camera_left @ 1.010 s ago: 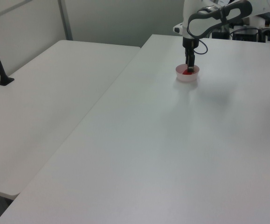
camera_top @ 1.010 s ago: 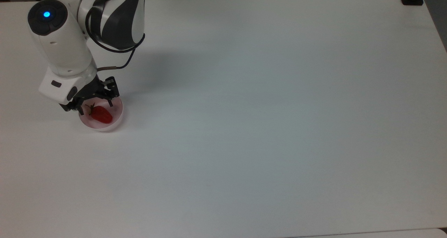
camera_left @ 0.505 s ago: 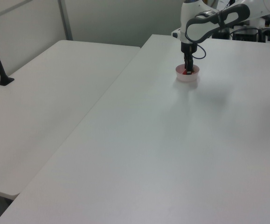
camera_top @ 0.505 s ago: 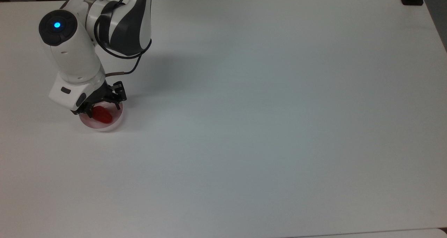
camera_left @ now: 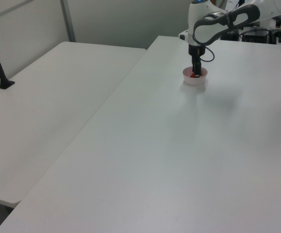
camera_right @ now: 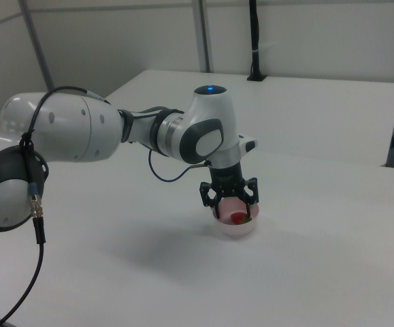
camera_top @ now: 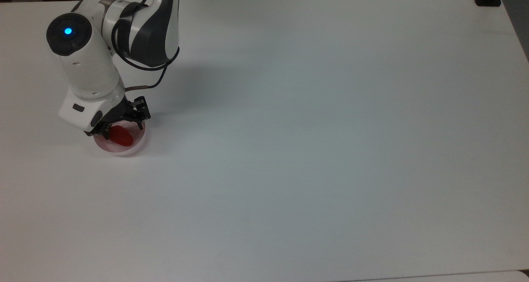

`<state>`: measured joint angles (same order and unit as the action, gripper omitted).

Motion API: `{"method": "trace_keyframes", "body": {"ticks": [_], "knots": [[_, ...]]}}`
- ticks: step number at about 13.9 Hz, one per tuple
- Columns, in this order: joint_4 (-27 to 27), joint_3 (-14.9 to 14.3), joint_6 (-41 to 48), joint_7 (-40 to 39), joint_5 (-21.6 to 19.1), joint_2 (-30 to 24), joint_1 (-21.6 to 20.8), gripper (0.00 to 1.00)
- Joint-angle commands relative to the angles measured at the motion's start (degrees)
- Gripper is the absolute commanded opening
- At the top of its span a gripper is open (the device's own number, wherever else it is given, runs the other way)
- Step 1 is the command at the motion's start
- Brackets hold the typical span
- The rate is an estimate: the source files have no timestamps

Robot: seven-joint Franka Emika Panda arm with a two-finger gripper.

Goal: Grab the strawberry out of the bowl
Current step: 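Close the gripper on the red strawberry inside the bowl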

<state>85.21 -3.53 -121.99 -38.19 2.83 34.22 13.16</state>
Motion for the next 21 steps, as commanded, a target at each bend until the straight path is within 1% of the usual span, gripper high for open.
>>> {"method": "trace_keyframes", "body": {"ticks": [1,4,5,7,12,16,17,18,20,21], "knots": [[0.8,-0.4,0.6,-1.8,0.2,-0.6,-0.4,0.87],[0.8,-0.4,0.6,-5.5,1.0,-0.6,-0.4,0.87],[0.8,-0.4,0.6,-7.8,1.2,-0.5,-0.4,0.86],[0.8,-0.4,0.6,-10.0,1.4,0.1,-0.4,0.84],[0.7,-0.4,0.6,-12.7,7.1,1.4,-0.7,0.83],[0.4,-0.4,0.6,-15.0,7.3,1.6,-1.1,0.83],[0.4,-0.4,0.6,-15.0,7.3,1.6,-1.1,0.78],[0.4,-0.4,0.6,-15.0,7.2,1.6,-1.3,0.76],[0.4,-0.4,0.8,-14.5,6.8,1.5,-1.2,0.65],[0.4,-0.4,1.0,-14.2,6.5,1.3,-1.2,0.64]]}}
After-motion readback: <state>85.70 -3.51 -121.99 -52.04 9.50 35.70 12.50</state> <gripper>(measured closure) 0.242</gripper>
